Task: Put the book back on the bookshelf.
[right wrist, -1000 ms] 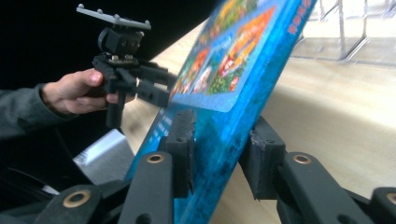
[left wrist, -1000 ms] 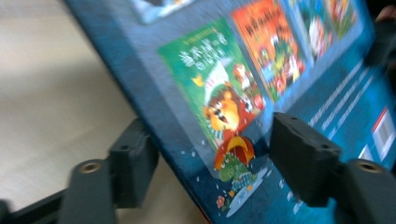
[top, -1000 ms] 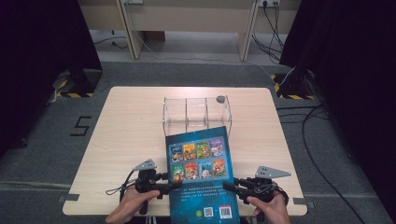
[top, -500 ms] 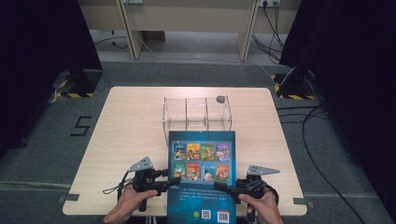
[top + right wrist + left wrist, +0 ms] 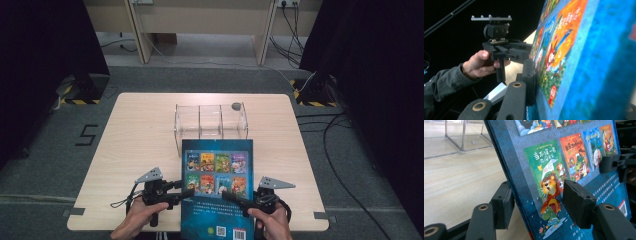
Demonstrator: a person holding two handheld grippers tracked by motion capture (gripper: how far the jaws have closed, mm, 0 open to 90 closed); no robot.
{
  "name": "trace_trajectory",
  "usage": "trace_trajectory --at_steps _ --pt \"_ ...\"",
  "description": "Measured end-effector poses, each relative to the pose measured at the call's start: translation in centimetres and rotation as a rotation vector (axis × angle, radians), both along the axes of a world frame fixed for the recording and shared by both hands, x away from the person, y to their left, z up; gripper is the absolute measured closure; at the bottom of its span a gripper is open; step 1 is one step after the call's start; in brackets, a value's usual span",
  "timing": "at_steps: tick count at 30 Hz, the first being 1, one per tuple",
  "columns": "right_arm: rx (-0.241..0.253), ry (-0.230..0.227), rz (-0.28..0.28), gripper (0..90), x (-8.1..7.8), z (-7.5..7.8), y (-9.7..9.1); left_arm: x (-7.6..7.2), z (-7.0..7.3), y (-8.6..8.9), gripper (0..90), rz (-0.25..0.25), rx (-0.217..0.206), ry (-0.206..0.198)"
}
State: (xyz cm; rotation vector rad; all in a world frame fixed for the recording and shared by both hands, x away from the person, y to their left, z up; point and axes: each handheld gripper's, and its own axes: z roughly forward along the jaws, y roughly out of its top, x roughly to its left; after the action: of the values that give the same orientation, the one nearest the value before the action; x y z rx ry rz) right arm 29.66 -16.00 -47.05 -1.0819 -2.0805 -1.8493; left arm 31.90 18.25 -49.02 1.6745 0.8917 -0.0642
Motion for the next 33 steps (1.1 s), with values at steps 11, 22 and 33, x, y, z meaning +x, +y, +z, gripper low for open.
trace_trajectory --at_steps 11,22,33 --pt "-0.098 -0.33 -0.162 80.5 0.2 4.5 -0.5 -0.2 0.2 0.5 38.2 0.026 -0.018 -0.016" --pt "-0.194 -0.459 -0.105 80.5 -0.7 3.9 -0.9 -0.2 -0.4 0.9 38.5 0.045 0.064 -0.022" --pt "-0.245 -0.463 -0.074 82.3 -1.2 2.6 -1.6 -0.1 -1.1 1.4 37.7 0.066 0.231 -0.017"
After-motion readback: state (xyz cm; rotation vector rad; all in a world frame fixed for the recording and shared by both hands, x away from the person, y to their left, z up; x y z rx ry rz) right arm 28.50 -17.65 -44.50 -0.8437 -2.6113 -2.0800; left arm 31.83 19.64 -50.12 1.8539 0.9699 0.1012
